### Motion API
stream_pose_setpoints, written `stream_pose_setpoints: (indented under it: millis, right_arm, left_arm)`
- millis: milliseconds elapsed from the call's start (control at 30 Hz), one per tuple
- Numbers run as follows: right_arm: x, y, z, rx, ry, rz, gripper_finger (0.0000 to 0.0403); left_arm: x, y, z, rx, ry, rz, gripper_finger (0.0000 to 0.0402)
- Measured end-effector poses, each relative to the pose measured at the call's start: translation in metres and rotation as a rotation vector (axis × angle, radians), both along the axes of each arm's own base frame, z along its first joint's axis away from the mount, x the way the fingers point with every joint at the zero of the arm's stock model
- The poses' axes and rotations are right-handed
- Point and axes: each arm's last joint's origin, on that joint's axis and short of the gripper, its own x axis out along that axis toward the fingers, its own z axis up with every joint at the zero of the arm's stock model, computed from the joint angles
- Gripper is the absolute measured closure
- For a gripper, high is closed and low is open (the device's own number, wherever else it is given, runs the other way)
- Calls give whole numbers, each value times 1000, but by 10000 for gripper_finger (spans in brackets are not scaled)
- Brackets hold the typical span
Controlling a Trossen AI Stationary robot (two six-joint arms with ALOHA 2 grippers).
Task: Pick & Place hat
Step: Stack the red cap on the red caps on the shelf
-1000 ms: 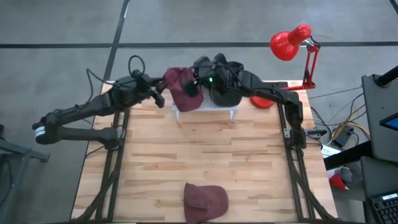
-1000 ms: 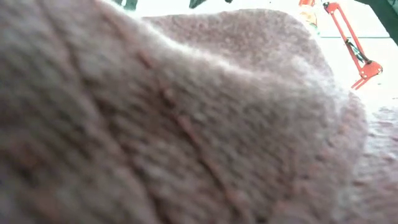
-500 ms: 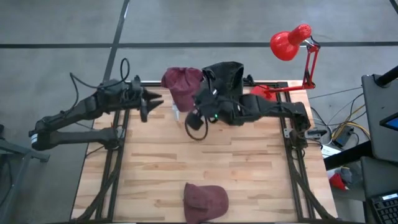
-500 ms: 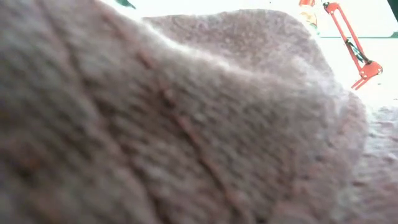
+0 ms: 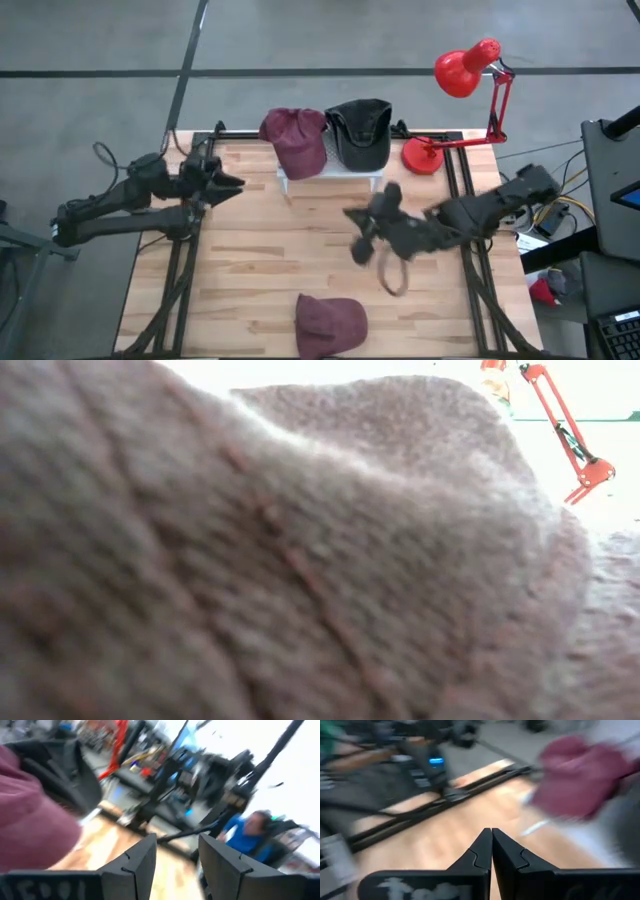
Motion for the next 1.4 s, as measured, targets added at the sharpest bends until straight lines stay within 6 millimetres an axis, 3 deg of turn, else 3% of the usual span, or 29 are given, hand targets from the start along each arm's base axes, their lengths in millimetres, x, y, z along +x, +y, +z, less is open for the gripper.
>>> stream_pose_setpoints:
  millis: [133, 267, 467, 633, 1000, 1200, 1400]
  right_arm:
    - [-15, 24, -29, 133, -104, 133, 394]
    - [-25, 37, -57, 301, -127, 173, 394]
    - [-33, 56, -106, 632, -155, 210, 387]
    - [-44, 70, -136, 838, -260, 251, 343]
    - [-49, 87, -194, 957, 78, 333, 222]
    - [-46, 96, -222, 1049, 241, 313, 186]
    - [-42, 99, -238, 1055, 297, 284, 163]
  left_arm:
    - [1, -2, -19, -80, -97, -24, 239]
    - [7, 0, -41, -144, -57, -21, 239]
    - [9, 0, -50, -170, -39, -21, 239]
    - [9, 0, -50, -163, -41, -23, 239]
    - [17, -5, -53, -104, 5, -130, 239]
    - [23, -7, -56, -114, 36, -147, 239]
    - [26, -6, -58, -124, 53, -145, 239]
